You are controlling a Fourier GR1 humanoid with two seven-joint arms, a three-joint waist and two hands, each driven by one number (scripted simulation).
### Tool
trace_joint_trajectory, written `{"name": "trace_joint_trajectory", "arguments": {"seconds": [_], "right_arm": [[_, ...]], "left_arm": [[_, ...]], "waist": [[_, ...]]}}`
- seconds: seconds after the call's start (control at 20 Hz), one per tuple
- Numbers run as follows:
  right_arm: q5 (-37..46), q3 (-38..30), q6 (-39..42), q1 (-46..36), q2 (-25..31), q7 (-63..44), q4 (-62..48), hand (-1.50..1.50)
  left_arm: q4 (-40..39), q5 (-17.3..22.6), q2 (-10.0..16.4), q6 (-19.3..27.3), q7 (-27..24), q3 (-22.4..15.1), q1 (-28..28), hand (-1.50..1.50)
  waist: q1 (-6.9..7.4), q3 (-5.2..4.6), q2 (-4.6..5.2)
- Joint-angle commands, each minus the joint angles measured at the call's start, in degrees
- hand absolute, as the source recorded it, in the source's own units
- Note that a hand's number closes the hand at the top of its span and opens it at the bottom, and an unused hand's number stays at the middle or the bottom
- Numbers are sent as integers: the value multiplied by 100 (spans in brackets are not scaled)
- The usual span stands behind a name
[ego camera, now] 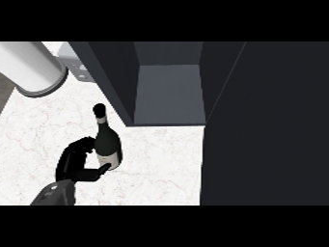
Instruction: Pick up the wine, place it into the cabinet and close the cabinet
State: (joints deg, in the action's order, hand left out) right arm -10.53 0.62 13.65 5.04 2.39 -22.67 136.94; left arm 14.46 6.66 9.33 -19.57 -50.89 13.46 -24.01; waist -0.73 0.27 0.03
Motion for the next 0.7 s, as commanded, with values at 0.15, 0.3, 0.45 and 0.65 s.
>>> {"name": "trace_joint_trajectory", "arguments": {"seconds": [0.15, 0.3, 0.45, 0.65], "right_arm": [[-20, -64, -233, -22, -9, -389, 263, -150], [-187, -307, 94, 131, 116, 63, -80, -150], [-61, -223, -5, 184, 26, 37, 59, -150], [-194, -385, 119, 136, 116, 157, -118, -150]], "left_arm": [[473, -124, -124, -435, -777, -283, 1270, 150], [788, -55, -111, -472, -725, -312, 1628, 150], [1392, -19, -428, -257, -867, -437, 2091, 150], [1901, 176, -427, -523, -832, -469, 2347, 150]], "waist": [[120, -26, -24], [121, -21, -20], [164, -17, -38], [130, -23, -17]]}}
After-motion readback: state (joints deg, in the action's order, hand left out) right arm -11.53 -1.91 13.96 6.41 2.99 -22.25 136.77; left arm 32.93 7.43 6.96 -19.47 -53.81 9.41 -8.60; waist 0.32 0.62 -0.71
